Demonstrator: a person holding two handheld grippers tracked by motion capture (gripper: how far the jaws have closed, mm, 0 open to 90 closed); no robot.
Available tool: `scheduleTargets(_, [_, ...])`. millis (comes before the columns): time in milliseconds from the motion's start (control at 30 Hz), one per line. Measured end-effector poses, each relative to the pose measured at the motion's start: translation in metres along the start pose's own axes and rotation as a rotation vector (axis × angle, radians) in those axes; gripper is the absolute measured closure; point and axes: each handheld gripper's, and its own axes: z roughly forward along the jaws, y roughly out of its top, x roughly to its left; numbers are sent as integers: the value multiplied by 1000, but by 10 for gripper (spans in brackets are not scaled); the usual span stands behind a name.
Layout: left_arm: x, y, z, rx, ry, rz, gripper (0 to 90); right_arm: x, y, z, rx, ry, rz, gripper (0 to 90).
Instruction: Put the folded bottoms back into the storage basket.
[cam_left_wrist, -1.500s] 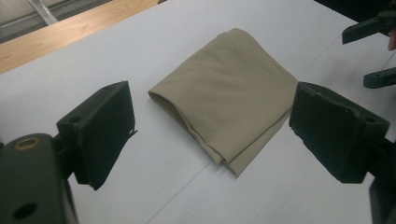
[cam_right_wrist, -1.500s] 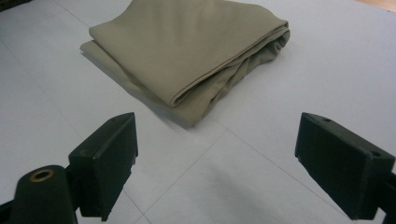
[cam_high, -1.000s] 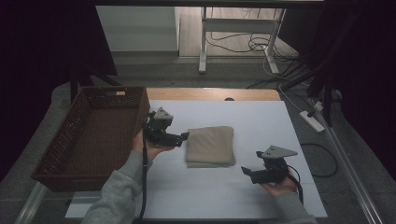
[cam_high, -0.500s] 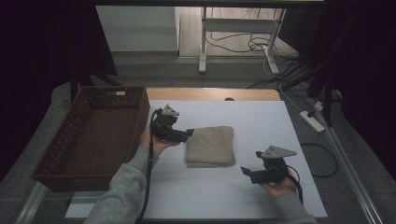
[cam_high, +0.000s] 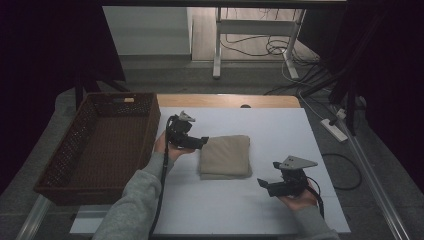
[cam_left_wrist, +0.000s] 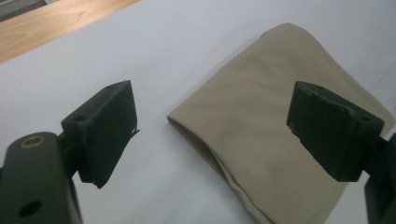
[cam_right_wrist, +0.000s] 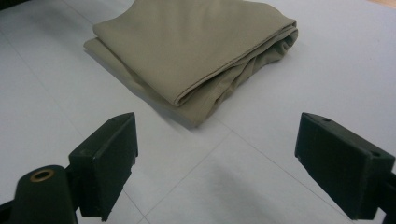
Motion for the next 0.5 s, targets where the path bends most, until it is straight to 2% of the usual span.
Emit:
scheduleTargets(100, [3, 0, 5, 15, 8, -5, 153, 0, 0, 0, -4, 9, 5, 133])
scheduleTargets(267, [13, 0, 16, 20, -7, -41, 154, -1, -1, 2, 4, 21, 2, 133])
scheduleTargets(500, [14, 1, 31, 47, -10, -33, 158, -2, -1, 2, 6, 22, 3, 133])
